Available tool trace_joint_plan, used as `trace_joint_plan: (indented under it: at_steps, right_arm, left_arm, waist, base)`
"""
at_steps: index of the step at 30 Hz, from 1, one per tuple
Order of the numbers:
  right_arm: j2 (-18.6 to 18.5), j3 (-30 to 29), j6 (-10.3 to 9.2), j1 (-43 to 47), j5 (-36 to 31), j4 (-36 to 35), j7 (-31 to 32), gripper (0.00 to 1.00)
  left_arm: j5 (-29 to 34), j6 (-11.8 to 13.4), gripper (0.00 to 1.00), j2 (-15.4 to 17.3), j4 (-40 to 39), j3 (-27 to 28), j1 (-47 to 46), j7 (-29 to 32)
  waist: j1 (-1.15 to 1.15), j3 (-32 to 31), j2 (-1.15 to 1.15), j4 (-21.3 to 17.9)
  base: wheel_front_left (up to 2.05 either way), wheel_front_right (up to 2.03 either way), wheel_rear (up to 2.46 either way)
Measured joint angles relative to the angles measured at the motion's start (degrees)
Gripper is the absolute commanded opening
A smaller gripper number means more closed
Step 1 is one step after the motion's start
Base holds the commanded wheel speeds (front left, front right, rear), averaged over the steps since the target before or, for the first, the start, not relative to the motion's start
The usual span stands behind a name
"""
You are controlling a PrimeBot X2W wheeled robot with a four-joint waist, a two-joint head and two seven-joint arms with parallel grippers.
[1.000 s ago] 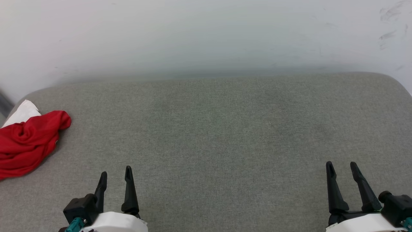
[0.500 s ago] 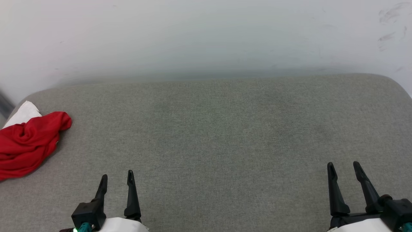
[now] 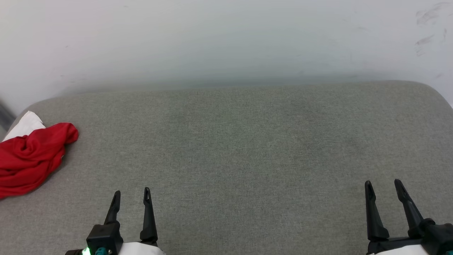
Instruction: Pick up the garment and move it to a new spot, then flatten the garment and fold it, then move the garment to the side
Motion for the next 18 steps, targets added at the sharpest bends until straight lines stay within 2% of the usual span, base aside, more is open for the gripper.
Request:
trace_joint_plan:
  at_steps: [18]
  right_arm:
    - [0.0,-0.5,0.0,0.2,1.9,0.8,-0.4,1.0]
  left_arm:
    - [-0.5,-0.4,1.0,0.0,0.6,0.1,0.4,-0.4]
  waist:
    - [0.0,0.1,0.0,-0.1]
  base:
    - [0.0,0.0,0.0]
